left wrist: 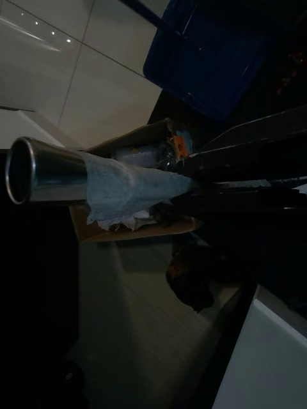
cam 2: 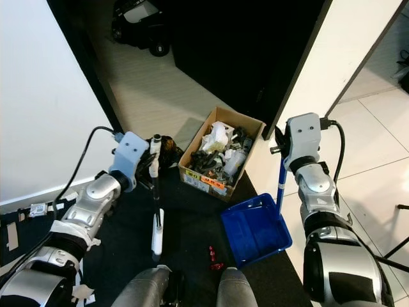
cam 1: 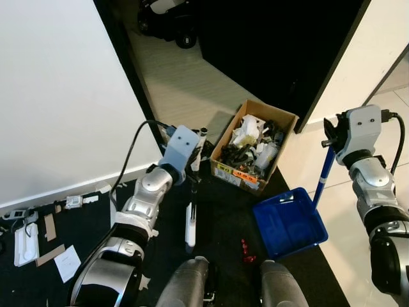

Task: Sweep floor

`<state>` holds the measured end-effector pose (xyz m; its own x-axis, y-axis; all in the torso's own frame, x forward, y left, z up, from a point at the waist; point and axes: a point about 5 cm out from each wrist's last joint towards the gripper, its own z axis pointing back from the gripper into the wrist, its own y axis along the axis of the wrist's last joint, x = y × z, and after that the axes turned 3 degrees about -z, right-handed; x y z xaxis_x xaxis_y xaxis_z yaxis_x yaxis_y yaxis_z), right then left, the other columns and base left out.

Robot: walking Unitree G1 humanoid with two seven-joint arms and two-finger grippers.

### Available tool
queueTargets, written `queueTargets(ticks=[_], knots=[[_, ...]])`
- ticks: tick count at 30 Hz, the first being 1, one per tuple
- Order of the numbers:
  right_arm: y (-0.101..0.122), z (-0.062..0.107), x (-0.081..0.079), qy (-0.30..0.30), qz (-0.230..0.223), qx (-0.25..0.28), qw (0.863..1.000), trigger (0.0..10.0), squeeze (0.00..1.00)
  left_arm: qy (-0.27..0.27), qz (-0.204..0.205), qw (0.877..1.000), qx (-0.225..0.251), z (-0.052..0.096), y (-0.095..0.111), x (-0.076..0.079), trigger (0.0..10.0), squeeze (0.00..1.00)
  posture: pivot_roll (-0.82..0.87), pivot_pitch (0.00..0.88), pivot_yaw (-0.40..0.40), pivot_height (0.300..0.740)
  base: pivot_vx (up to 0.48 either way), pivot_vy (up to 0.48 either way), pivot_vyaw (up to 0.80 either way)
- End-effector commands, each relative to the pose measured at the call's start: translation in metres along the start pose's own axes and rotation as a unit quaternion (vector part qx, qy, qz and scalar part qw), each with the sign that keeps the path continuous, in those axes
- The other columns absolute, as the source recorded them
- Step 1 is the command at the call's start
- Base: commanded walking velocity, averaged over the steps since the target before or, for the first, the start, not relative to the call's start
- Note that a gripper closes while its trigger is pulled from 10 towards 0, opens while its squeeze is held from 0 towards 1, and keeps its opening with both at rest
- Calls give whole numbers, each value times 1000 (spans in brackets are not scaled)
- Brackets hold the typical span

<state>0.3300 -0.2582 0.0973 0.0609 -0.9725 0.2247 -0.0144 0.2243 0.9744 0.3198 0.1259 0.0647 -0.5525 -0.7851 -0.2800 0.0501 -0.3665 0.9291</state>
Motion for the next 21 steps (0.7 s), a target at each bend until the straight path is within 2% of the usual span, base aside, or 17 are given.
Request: queueTargets(ticks=[1, 3, 12, 14, 17, 19, 20, 21], knots=[[3, 0, -2, 0, 6, 16, 1000, 10000, 0, -11, 6, 999, -31, 4, -15, 4, 10000, 0, -5, 95, 49, 740, 0, 0, 0], [2, 0, -2, -1, 6, 15, 1000, 10000, 0, -2, 9, 999, -41, 6, -19, -1, 10000, 0, -6, 94, 48, 740, 0, 0, 0], [2, 0, -3, -1, 5, 14, 1000, 10000, 0, 1, 10, 999, -44, 7, -21, -3, 10000, 0, -5, 94, 47, 740, 0, 0, 0], [-1, 1, -7, 4, 3, 10, 1000, 10000, 0, 3, 11, 999, -43, 9, -24, -5, 10000, 0, -1, 90, 40, 740, 0, 0, 0], [-4, 3, -10, 6, 2, 6, 1000, 10000, 0, -5, 20, 999, -40, 6, -23, 2, 10000, 0, 2, 93, 39, 740, 0, 0, 0], [-6, 4, -13, 4, 1, 4, 1000, 10000, 0, -19, 26, 999, -36, 1, -23, 16, 10000, 0, 1, 97, 40, 740, 0, 0, 0], [-6, 4, -13, 4, 1, 4, 1000, 10000, 0, -19, 26, 999, -36, 1, -23, 16, 10000, 0, 1, 97, 40, 740, 0, 0, 0], [-7, 4, -14, 3, 1, 4, 1000, 10000, 0, -25, 32, 999, -31, -2, -21, 23, 10000, 0, 1, 99, 40, 740, 0, 0, 0]])
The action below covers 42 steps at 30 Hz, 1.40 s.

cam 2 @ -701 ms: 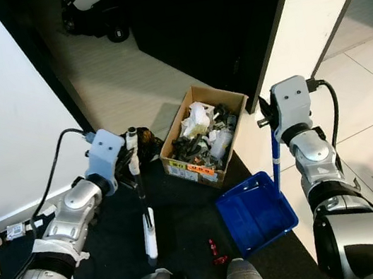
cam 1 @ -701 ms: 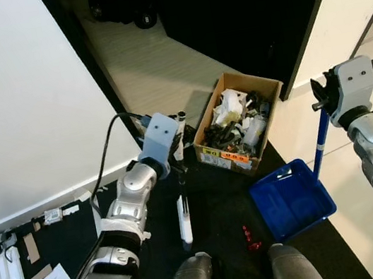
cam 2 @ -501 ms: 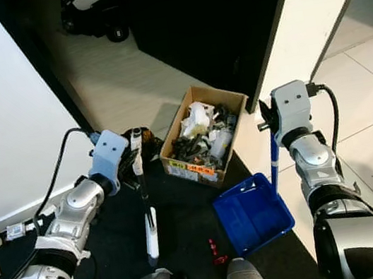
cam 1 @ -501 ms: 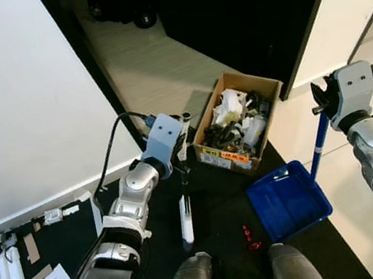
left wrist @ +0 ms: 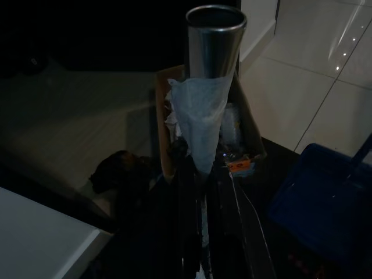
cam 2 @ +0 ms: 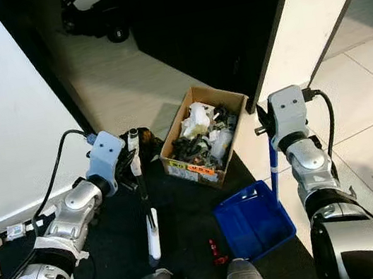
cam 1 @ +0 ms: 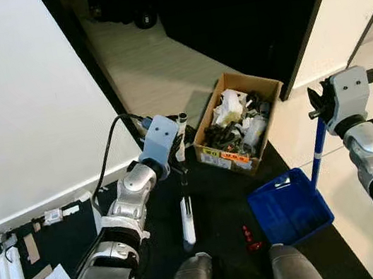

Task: Sweep floor

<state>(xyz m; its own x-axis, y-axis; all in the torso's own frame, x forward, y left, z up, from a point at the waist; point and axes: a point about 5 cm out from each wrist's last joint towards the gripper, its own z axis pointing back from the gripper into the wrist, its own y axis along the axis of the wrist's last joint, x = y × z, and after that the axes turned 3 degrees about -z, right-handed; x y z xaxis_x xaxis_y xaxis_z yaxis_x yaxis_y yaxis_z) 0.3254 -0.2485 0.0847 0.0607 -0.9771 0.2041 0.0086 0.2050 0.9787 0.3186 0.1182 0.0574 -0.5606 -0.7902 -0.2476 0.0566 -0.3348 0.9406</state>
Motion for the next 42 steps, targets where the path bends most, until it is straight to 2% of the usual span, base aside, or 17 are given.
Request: queueTargets(ticks=[1, 4, 5, 6, 17, 26, 31, 35, 38, 40, 41, 42], knots=[[3, 0, -3, 0, 11, 16, 1000, 10000, 0, -23, 30, 999, -29, 0, -14, 21, 10000, 0, 1, 100, 40, 740, 0, 0, 0], [1, 1, -5, -11, 7, 17, 1000, 10000, 0, -24, 69, 997, -10, -8, -7, 36, 10000, 0, 1, 105, 39, 740, 0, 0, 0], [1, 1, -5, -11, 7, 17, 1000, 10000, 0, -24, 69, 997, -10, -8, -7, 36, 10000, 0, 1, 105, 39, 740, 0, 0, 0], [1, 1, -7, -15, 4, 17, 1000, 10000, 0, -26, 81, 996, -6, -13, -4, 42, 10000, 0, 0, 109, 39, 740, 0, 0, 0], [1, -2, -17, -3, 15, 17, 1000, 10000, 0, -58, 99, 993, 0, -29, 9, 74, 10000, 0, 0, 121, 44, 740, 0, 0, 0], [4, -1, -7, -2, 31, 17, 999, 10000, 0, -55, 119, 991, 12, -37, 21, 88, 10000, 0, -14, 132, 36, 740, 0, 0, 0], [-3, 1, -16, 17, 22, 5, 1000, 10000, 0, -64, 139, 988, 32, -49, 41, 107, 10000, 0, -21, 137, 26, 740, 0, 0, 0], [-7, 3, -22, 24, 16, -1, 1000, 10000, 0, -71, 153, 984, 51, -55, 56, 117, 10000, 0, -25, 134, 26, 740, 0, 0, 0], [-7, 3, -22, 23, 14, -2, 1000, 10000, 0, -70, 144, 985, 59, -56, 60, 117, 10000, 0, -27, 132, 28, 740, 0, 0, 0], [-7, 3, -22, 23, 13, -3, 1000, 10000, 0, -57, 112, 990, 63, -56, 59, 107, 10000, 0, -27, 130, 28, 740, 0, 0, 0], [-7, 3, -21, 23, 12, -4, 1000, 10000, 0, -48, 72, 995, 56, -54, 54, 97, 10000, 0, -28, 128, 29, 740, 0, 0, 0], [-7, 3, -21, 23, 12, -4, 1000, 10000, 0, -48, 72, 995, 56, -54, 54, 97, 10000, 0, -28, 128, 29, 740, 0, 0, 0]])
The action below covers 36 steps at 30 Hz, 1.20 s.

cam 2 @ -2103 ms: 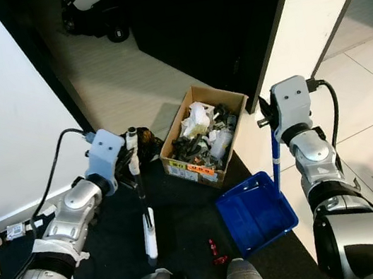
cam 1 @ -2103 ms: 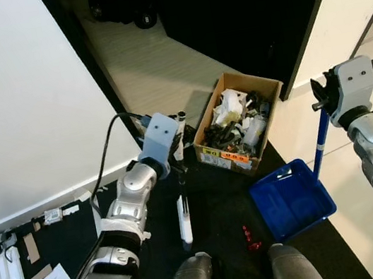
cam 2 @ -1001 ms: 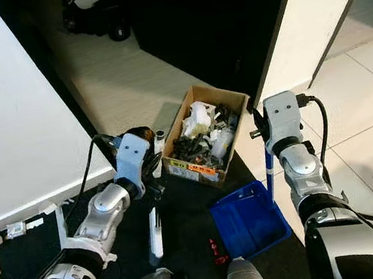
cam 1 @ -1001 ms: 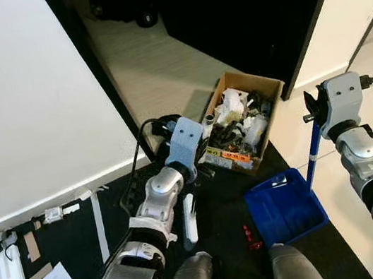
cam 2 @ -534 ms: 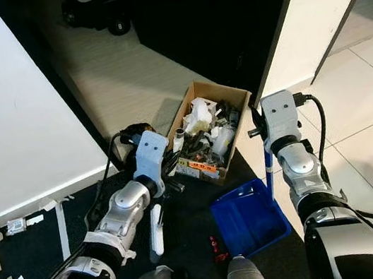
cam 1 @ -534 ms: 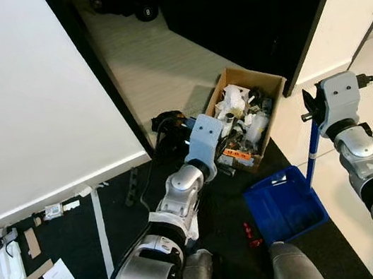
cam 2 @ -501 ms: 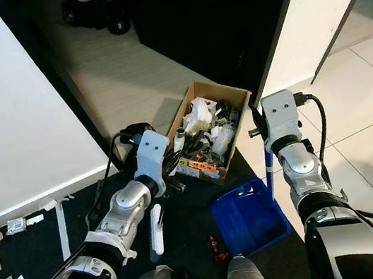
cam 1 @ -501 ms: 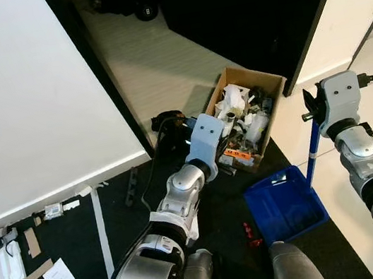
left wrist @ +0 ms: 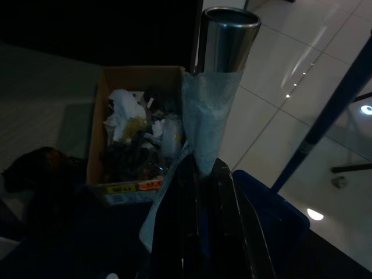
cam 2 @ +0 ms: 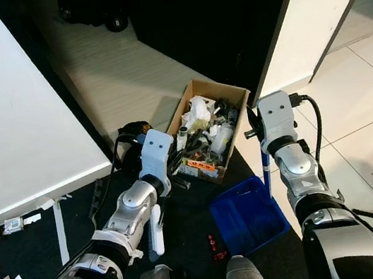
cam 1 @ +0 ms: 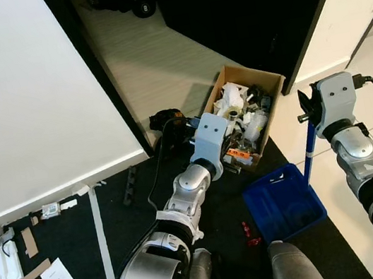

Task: Sweep floor

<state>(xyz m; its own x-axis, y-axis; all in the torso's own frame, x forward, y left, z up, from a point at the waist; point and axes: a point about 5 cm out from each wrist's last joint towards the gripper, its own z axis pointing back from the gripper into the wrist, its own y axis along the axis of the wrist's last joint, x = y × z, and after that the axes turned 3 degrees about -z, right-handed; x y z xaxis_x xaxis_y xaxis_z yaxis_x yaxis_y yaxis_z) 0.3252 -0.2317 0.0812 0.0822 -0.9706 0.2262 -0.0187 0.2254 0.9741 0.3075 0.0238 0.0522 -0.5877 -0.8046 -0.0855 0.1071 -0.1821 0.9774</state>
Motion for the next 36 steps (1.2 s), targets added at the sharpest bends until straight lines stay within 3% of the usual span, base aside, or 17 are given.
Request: queueTargets(ticks=[1, 3, 4, 8, 9, 10, 11, 12, 13, 18, 25, 30, 36], knots=[[-7, 4, -3, 12, -1, -17, 1000, 10000, 0, -21, -53, 998, 19, -12, 20, 6, 10000, 0, -27, 129, 29, 740, 0, 0, 0], [-7, 4, 0, 9, -5, -19, 1000, 10000, 0, 4, -125, 992, -2, -1, 13, -30, 10000, 0, -25, 126, 28, 740, 0, 0, 0], [-7, 4, 2, 7, -8, -20, 1000, 10000, 0, 17, -136, 991, -5, 4, 13, -46, 10000, 0, -24, 126, 27, 740, 0, 0, 0], [-8, 6, 9, -8, -22, -21, 1000, 10000, 0, 63, -130, 989, 1, 24, 18, -96, 10000, 0, -15, 121, 21, 740, 0, 0, 0], [-8, 6, 9, -8, -22, -21, 1000, 10000, 0, 63, -130, 989, 1, 24, 18, -96, 10000, 0, -15, 121, 21, 740, 0, 0, 0], [-9, 7, 11, -12, -28, -22, 999, 10000, 0, 79, -125, 989, 6, 34, 21, -114, 10000, 0, -16, 119, 19, 740, 0, 0, 0], [-9, 7, 11, -12, -28, -22, 999, 10000, 0, 79, -125, 989, 6, 34, 21, -114, 10000, 0, -16, 119, 19, 740, 0, 0, 0], [-10, 9, 11, -12, -28, -23, 999, 10000, 0, 91, -113, 989, 6, 46, 20, -132, 10000, 0, -17, 117, 18, 740, 0, 0, 0], [-11, 10, 12, -12, -29, -23, 999, 10000, 0, 94, -110, 989, 4, 53, 18, -140, 10000, 0, -16, 113, 15, 740, 0, 0, 0], [-10, 11, 14, -12, -32, -22, 999, 10000, 0, 79, -119, 990, -5, 70, 13, -152, 10000, 0, -17, 106, 12, 740, 0, 0, 0], [-7, 9, 17, -7, -39, -18, 999, 10000, 0, 36, -142, 989, 4, 86, 11, -152, 10000, 0, -20, 96, 16, 740, 0, 0, 0], [-5, 9, 19, -11, -56, -7, 998, 10000, 0, -22, -136, 990, -3, 118, 2, -157, 10000, 0, -18, 78, 20, 740, 0, 0, 0], [-4, 9, 22, -20, -66, -4, 998, 10000, 0, -60, -142, 988, -6, 133, 7, -163, 10000, 0, -11, 66, 21, 740, 0, 0, 0]])
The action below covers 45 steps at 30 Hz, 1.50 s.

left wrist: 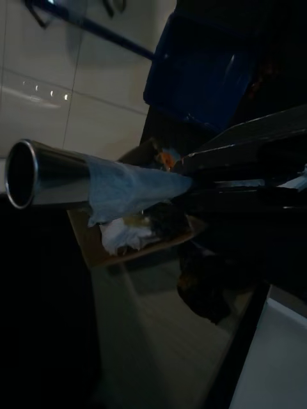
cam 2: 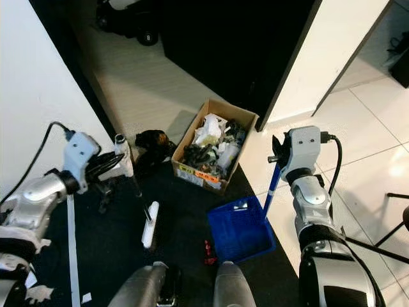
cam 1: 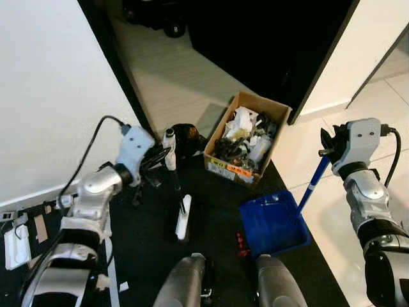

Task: Sweep floor

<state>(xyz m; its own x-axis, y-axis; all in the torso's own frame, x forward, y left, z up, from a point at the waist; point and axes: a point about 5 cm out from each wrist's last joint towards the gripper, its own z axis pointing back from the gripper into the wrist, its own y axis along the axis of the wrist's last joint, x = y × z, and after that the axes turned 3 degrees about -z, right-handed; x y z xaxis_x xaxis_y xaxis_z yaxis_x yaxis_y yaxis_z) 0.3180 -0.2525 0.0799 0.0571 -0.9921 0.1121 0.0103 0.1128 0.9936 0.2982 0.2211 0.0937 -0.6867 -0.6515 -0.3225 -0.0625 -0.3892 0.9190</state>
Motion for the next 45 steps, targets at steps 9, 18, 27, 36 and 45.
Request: queueTargets(ticks=[9, 18, 27, 36, 45], knots=[[3, -1, 4, -22, -24, 10, 999, 10000, 0, 37, -23, 999, 10, 20, 19, -36, 10000, 0, 6, 43, 28, 740, 0, 0, 0], [0, 1, 3, -32, -36, 11, 999, 10000, 0, 100, 69, 987, 103, 5, 33, -26, 10000, 0, 5, 21, 33, 740, 0, 0, 0], [1, 0, 2, -19, -14, 6, 1000, 10000, 0, -24, 32, 998, 52, -20, 20, 22, 10000, 0, -1, 23, 24, 740, 0, 0, 0], [13, 0, 28, -43, 22, 10, 999, 10000, 0, -10, 17, 999, 51, -18, 27, 13, 10000, 0, -4, 64, 27, 740, 0, 0, 0], [8, 6, 29, -34, 40, -1, 999, 10000, 0, 13, 52, 997, 59, -33, 23, 32, 10000, 0, -10, 93, 17, 740, 0, 0, 0]])
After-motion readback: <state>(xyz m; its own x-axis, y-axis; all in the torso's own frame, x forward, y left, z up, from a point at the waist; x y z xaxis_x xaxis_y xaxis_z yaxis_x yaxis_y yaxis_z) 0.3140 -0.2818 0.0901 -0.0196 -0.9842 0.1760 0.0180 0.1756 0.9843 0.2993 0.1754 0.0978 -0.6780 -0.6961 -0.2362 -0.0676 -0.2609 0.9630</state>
